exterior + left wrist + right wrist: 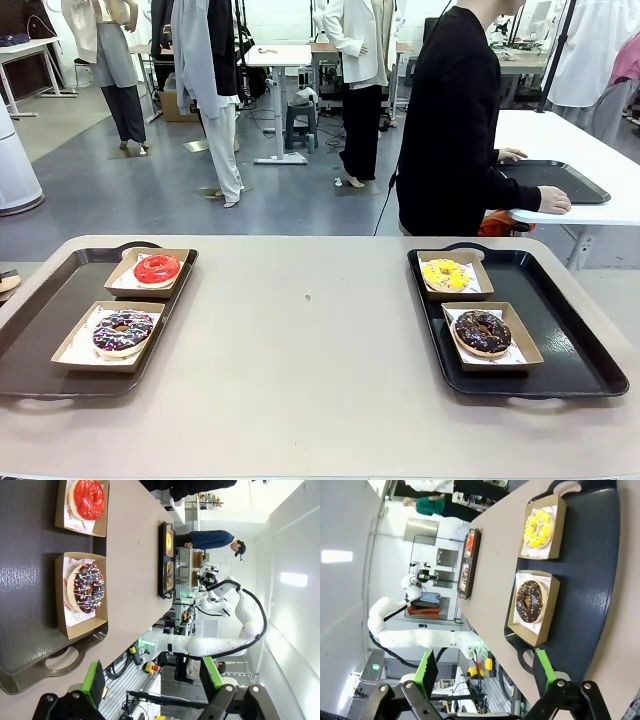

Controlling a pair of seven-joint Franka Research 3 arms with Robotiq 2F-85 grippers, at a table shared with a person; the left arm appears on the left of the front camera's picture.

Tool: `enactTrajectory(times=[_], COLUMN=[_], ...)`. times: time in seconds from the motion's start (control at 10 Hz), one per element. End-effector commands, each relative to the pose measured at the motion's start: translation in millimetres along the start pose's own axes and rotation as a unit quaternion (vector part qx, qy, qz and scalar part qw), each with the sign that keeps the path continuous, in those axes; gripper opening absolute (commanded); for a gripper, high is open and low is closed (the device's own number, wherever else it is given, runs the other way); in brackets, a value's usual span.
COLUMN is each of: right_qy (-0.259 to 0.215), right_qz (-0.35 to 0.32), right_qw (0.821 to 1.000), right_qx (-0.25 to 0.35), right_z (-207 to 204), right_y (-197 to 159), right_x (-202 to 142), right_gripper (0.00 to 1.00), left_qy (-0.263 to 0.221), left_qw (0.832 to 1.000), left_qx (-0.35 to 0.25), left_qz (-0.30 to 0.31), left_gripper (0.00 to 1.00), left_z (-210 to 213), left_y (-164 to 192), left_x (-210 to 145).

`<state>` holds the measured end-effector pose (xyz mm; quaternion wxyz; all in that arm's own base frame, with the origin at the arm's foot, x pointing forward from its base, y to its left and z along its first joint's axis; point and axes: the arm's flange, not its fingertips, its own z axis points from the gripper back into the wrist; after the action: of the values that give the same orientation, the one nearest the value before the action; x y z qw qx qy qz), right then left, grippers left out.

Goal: Individually package the donuts and arrange them on the tray.
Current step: Place the picked Paper togo box on the Handle tray.

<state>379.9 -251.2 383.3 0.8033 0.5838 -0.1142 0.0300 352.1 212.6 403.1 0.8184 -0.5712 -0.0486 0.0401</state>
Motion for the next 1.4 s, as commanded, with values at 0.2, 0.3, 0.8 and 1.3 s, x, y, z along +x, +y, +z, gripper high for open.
enactTrajectory(times=[0.2, 0.3, 0.8, 1.3], right_qy=[-0.002, -0.002, -0.002, -0.002], right_qz=[-0.018, -0.018, -0.018, -0.018], right_qw=[1.000, 1.000, 1.000, 1.000], right_qx=[-0.001, -0.001, -0.001, -0.001], right_z=[1.7, 1.7, 1.7, 1.7], right_y=[1.6, 1.6, 1.6, 1.6], right_x=[-0.9, -0.9, -0.9, -0.9], right_gripper=[1.00, 1.00, 1.00, 1.00], left_qy=[-0.002, -0.002, -0.002, -0.002], left_qw=[1.000, 1.000, 1.000, 1.000], left_qx=[-0.001, -0.001, -0.001, -0.001], left_qz=[-0.002, -0.002, -0.002, -0.002], left_gripper=[1.00, 1.00, 1.00, 1.00], left_z=[0.8, 0.8, 0.8, 0.8], left_y=[-1.3, -1.3, -1.3, -1.3], left_x=[-0.8, -0.8, -0.8, -0.8])
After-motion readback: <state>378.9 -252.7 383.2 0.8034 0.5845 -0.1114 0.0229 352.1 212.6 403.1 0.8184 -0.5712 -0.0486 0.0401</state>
